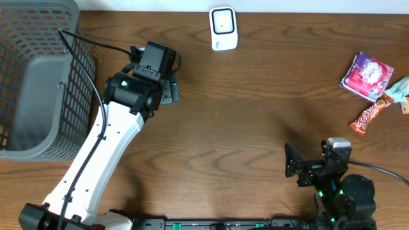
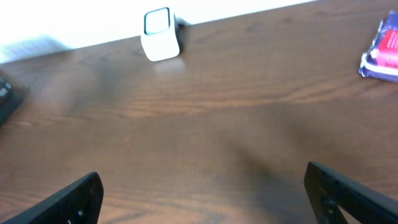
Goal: Scan the item barcode
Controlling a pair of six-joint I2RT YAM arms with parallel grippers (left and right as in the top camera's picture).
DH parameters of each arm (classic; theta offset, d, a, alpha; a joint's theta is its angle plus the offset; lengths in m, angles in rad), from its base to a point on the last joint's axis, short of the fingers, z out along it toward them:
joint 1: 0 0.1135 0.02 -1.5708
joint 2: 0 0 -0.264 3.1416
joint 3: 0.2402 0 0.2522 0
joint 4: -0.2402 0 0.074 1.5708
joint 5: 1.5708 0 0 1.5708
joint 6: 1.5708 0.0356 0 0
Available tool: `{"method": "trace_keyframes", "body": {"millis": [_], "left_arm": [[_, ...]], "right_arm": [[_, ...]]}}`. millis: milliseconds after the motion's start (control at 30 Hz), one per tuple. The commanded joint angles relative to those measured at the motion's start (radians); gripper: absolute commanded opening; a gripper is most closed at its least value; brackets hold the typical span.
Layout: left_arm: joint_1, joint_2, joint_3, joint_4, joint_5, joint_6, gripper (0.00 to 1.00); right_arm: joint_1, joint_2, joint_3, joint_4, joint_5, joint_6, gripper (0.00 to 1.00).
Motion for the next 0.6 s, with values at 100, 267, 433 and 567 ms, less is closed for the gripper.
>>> {"method": "trace_keyframes", "body": {"millis": [100, 267, 433, 567], "left_arm": [[0.003, 0.0, 0.012, -0.003, -0.002, -0.002, 0.98], [0.003, 0.0, 0.012, -0.003, -0.003, -0.002, 0.98], [0.003, 0.0, 0.012, -0.003, -0.002, -0.002, 0.97], [0.003, 0.0, 0.012, -0.003, -0.002, -0.002, 0.98]], "right_arm": [[-0.018, -0.086, -0.097, 0.087, -0.01, -0.018, 0.99], [-0.018, -0.116, -0.161, 0.201, -0.01, -0.04, 0.99], [-0.018, -0.132, -0.192, 0.265, -0.029, -0.074, 0.99], [-0.018, -0.143, -0.214, 0.298, -0.062, -0.137, 0.99]]}}
